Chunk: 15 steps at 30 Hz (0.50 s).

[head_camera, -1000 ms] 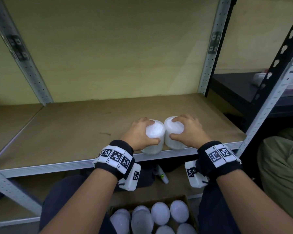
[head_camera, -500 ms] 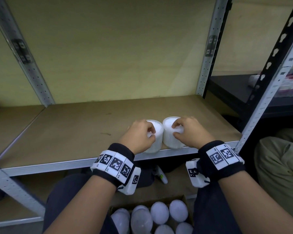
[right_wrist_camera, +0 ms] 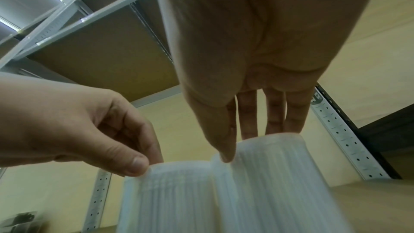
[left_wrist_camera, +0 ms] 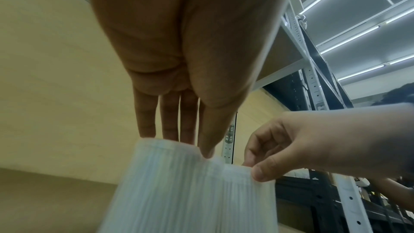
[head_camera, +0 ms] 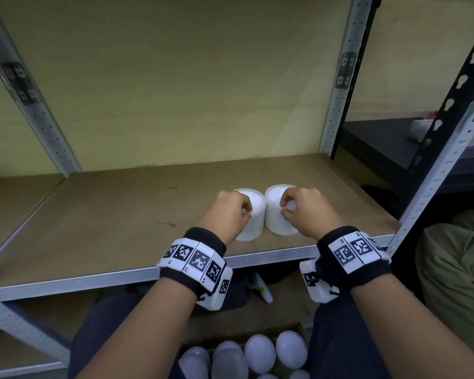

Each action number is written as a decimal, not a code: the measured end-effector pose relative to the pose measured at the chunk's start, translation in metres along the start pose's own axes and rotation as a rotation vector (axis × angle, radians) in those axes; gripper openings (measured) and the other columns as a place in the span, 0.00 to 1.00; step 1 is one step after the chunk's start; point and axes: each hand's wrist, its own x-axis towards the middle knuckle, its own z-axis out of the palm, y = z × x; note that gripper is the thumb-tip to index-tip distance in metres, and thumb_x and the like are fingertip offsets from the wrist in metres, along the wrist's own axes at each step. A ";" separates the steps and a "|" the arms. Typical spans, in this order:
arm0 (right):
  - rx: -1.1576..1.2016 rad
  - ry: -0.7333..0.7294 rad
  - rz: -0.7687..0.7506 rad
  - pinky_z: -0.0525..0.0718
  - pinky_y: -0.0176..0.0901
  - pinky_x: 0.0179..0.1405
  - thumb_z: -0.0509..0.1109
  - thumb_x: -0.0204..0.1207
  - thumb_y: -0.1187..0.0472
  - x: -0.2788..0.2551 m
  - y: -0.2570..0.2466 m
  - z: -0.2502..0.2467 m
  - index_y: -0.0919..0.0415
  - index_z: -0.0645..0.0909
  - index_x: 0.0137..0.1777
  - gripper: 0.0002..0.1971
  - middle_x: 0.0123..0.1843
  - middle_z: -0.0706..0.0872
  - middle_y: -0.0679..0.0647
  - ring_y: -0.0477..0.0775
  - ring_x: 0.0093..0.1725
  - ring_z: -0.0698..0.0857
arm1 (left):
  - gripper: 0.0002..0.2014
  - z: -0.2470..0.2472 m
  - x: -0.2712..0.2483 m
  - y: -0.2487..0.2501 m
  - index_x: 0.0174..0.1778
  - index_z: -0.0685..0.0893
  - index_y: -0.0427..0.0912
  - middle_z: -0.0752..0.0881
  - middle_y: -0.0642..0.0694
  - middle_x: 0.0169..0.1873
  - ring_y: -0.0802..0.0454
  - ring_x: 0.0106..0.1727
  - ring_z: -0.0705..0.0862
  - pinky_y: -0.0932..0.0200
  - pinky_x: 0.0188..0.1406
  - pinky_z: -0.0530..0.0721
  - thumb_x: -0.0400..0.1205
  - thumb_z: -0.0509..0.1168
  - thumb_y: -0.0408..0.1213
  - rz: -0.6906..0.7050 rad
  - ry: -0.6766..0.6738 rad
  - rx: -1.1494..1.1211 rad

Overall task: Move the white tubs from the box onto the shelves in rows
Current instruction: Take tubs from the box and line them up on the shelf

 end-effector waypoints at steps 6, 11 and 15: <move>-0.028 -0.033 0.010 0.77 0.42 0.58 0.68 0.78 0.59 0.044 0.009 0.002 0.55 0.83 0.55 0.08 0.58 0.87 0.53 0.56 0.60 0.84 | 0.09 0.008 0.046 -0.005 0.53 0.88 0.41 0.87 0.43 0.57 0.48 0.56 0.86 0.59 0.56 0.82 0.81 0.65 0.34 -0.014 -0.029 -0.020; -0.057 -0.029 0.020 0.78 0.47 0.61 0.68 0.77 0.59 0.091 0.020 0.011 0.55 0.84 0.54 0.07 0.57 0.88 0.54 0.57 0.58 0.85 | 0.08 0.016 0.089 -0.009 0.53 0.88 0.41 0.86 0.42 0.58 0.47 0.56 0.86 0.58 0.57 0.83 0.81 0.66 0.34 -0.032 -0.037 -0.019; -0.076 -0.009 0.017 0.79 0.44 0.58 0.67 0.78 0.59 0.125 0.029 0.016 0.55 0.84 0.54 0.08 0.57 0.88 0.53 0.57 0.57 0.85 | 0.10 0.019 0.123 -0.011 0.55 0.88 0.39 0.87 0.42 0.58 0.46 0.57 0.87 0.57 0.60 0.83 0.82 0.65 0.33 -0.050 -0.055 -0.044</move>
